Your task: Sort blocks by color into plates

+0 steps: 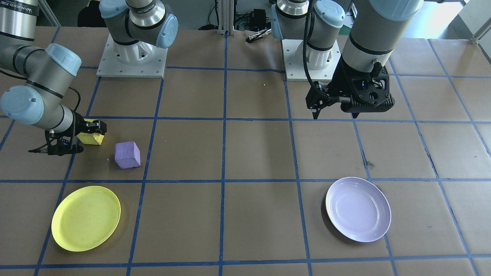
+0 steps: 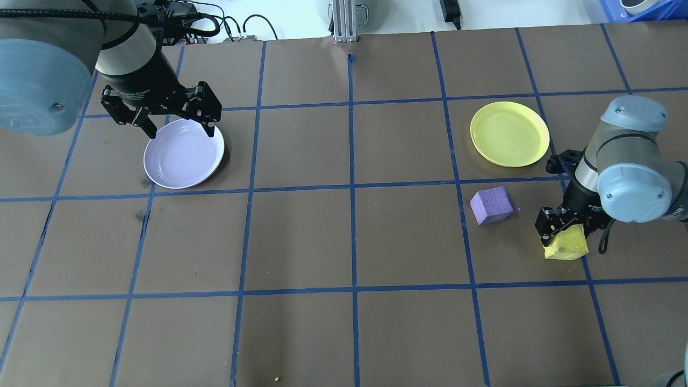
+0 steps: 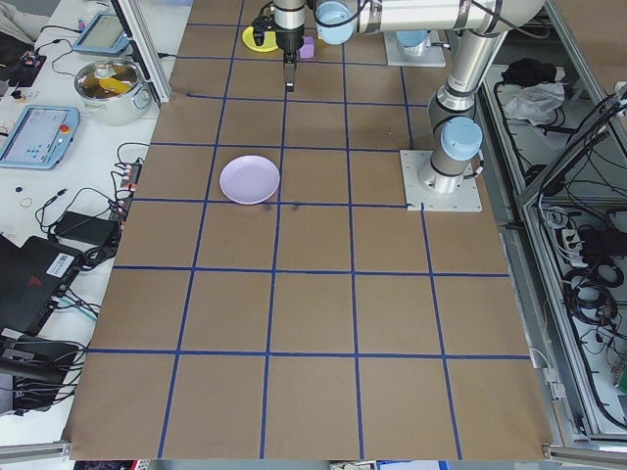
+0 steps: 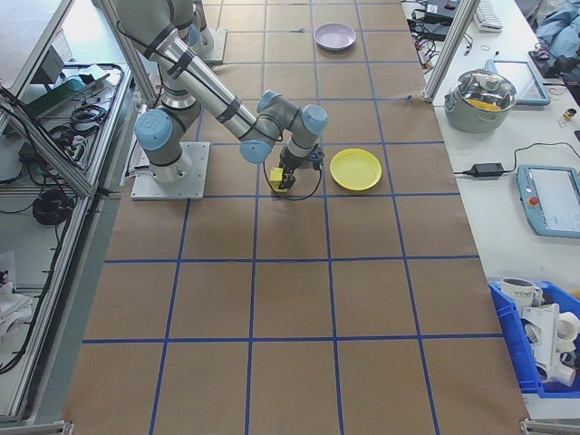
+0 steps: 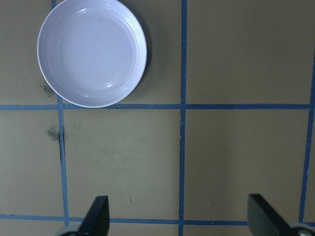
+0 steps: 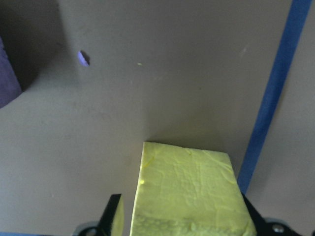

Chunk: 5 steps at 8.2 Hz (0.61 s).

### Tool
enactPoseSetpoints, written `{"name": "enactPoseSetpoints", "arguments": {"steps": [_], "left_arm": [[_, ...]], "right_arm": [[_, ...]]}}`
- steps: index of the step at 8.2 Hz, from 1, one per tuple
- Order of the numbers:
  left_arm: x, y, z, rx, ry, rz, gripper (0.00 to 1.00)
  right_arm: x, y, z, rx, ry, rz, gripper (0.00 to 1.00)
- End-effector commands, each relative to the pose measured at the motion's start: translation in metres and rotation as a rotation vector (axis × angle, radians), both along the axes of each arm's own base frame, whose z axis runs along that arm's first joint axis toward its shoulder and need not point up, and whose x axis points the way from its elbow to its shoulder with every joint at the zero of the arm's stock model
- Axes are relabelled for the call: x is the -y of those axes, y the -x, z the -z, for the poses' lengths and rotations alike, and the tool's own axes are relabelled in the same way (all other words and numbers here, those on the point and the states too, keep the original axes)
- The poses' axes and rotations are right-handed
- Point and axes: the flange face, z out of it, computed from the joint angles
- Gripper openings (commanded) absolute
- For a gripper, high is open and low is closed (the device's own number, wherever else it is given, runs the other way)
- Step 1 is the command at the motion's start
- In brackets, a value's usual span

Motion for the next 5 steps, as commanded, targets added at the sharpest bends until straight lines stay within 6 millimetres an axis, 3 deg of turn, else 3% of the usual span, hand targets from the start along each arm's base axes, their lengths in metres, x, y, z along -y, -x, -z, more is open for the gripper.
{"name": "enactPoseSetpoints", "arguments": {"steps": [1, 3, 4, 5], "left_arm": [[0.0, 0.0, 0.001, 0.001, -0.002, 0.0, 1.0], [0.0, 0.0, 0.001, 0.001, -0.002, 0.0, 1.0], [0.0, 0.0, 0.001, 0.001, -0.002, 0.0, 1.0], [0.001, 0.0, 0.002, 0.001, -0.002, 0.0, 1.0]], "right_arm": [[0.008, 0.002, -0.02, -0.028, 0.037, -0.01, 0.51], [0.033, -0.003, -0.063, -0.039, 0.088, -0.023, 0.51], [0.058, -0.009, -0.082, -0.047, 0.118, -0.046, 0.54], [0.097, -0.037, -0.079, -0.041, 0.142, -0.116, 0.56]]}}
